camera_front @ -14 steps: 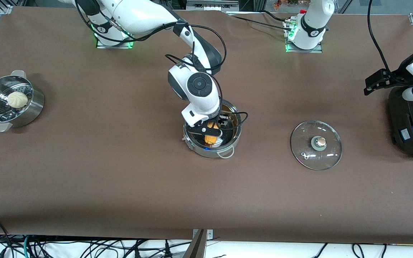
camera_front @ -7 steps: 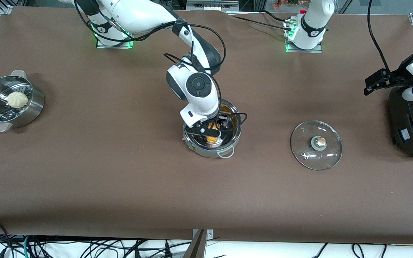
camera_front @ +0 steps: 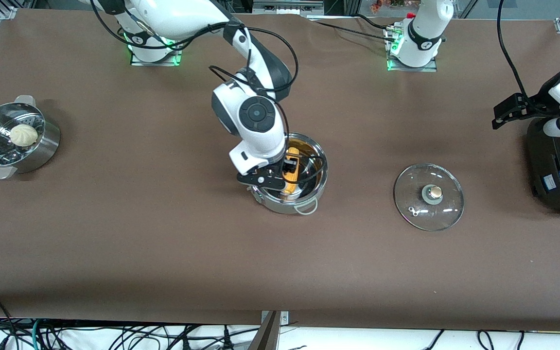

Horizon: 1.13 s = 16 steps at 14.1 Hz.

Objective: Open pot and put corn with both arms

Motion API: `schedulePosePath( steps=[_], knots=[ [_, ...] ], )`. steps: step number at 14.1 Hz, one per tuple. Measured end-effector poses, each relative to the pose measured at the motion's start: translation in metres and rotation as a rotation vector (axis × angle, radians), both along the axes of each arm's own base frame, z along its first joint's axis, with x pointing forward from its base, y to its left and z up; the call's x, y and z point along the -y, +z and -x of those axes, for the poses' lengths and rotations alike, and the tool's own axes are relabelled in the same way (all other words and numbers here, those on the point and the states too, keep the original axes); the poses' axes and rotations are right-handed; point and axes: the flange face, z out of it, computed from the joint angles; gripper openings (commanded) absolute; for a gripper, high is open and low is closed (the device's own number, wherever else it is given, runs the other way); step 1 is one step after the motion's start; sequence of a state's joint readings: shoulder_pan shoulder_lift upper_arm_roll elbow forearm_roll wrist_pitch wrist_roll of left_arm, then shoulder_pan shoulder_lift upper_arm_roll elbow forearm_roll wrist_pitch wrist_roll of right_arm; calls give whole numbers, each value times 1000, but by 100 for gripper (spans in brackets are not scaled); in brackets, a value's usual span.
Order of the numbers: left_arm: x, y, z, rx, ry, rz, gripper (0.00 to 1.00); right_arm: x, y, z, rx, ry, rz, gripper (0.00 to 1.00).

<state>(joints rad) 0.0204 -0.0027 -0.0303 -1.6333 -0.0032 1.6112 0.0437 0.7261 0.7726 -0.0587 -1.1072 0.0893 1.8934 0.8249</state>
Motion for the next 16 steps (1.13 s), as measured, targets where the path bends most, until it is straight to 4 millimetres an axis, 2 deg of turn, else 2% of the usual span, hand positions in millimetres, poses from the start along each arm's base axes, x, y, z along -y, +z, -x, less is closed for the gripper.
schedulePosePath(
  steps=[1,5,9,13,16],
  knots=[
    [0,0,0,0,0,0,100,15,11,-7,-6,20,9,98],
    [1,0,0,0,-1,0,100,74,33,-34,-36,64,52,99],
    [3,0,0,0,-5,0,100,141,61,-45,-26,103,94,99],
    [3,0,0,0,-6,0,100,216,116,-30,-24,139,82,100],
    [4,0,0,0,-7,0,100,253,154,-11,-45,175,63,100]
  ],
)
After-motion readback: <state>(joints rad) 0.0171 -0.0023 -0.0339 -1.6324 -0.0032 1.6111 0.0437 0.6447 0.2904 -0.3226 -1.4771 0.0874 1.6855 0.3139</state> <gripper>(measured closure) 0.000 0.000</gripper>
